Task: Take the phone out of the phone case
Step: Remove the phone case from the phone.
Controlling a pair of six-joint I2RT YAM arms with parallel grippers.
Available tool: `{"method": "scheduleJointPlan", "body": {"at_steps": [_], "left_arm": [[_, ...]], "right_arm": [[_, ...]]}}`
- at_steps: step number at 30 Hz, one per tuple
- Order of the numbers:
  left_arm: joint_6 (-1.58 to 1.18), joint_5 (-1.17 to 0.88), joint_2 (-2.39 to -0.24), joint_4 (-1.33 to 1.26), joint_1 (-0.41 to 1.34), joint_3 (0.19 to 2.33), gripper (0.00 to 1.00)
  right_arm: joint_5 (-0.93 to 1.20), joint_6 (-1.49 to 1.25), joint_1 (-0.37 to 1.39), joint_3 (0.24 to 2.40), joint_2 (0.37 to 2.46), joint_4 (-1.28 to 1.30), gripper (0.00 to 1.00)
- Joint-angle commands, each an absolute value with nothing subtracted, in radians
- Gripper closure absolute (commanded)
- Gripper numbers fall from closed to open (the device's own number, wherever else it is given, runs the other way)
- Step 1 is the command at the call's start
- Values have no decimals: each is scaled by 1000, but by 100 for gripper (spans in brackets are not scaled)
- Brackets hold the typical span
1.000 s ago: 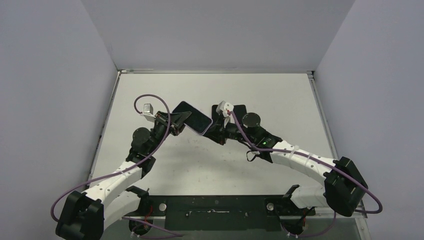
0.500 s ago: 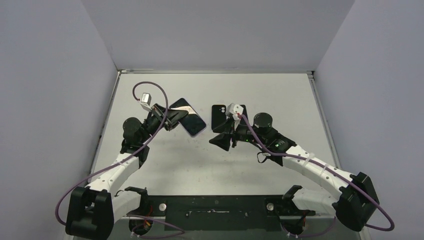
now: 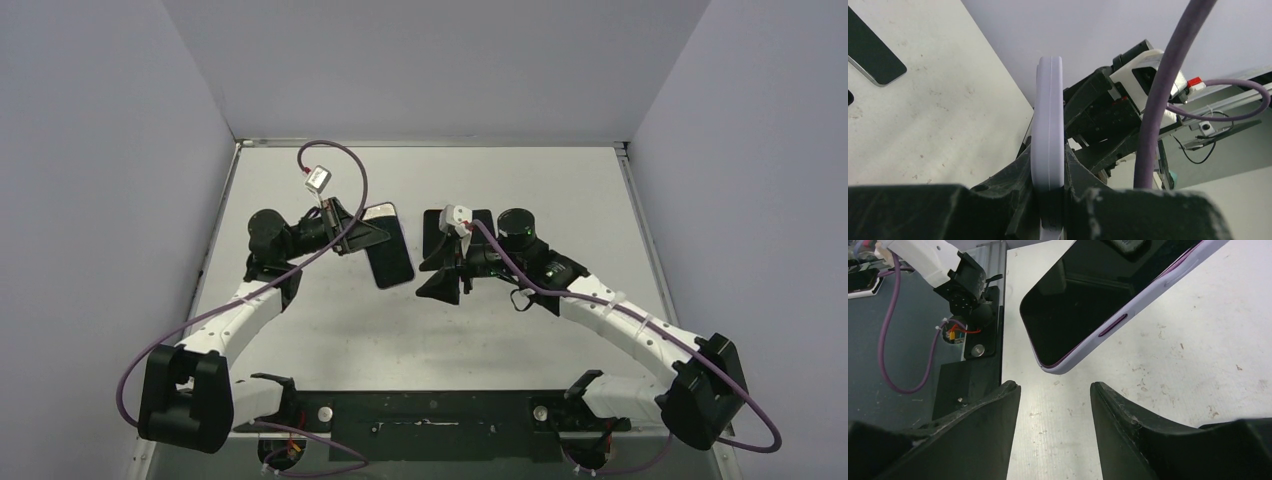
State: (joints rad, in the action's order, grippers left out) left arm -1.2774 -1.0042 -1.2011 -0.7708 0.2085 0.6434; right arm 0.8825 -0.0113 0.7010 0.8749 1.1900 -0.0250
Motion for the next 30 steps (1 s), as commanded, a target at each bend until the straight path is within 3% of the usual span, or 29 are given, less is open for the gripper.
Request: {"method": "scheduleJointPlan", "body": {"at_steps": [1,25,28,30], "left_arm": [[-1246,-1091,-1204,-879,207,716,100],[-1263,-1123,-1230,-914,244,747,100],[-1274,-1125,-1233,-922,250,748,100],[-1282,-1125,-1234,-922,253,748,100]], "right_arm": [[976,15,699,946,1226,-49,47],[1085,-29,693,987,1299,-155,57],[1094,-31,689,983,1306,-167,61],[1101,-30,688,986,1311,-172,68]]}}
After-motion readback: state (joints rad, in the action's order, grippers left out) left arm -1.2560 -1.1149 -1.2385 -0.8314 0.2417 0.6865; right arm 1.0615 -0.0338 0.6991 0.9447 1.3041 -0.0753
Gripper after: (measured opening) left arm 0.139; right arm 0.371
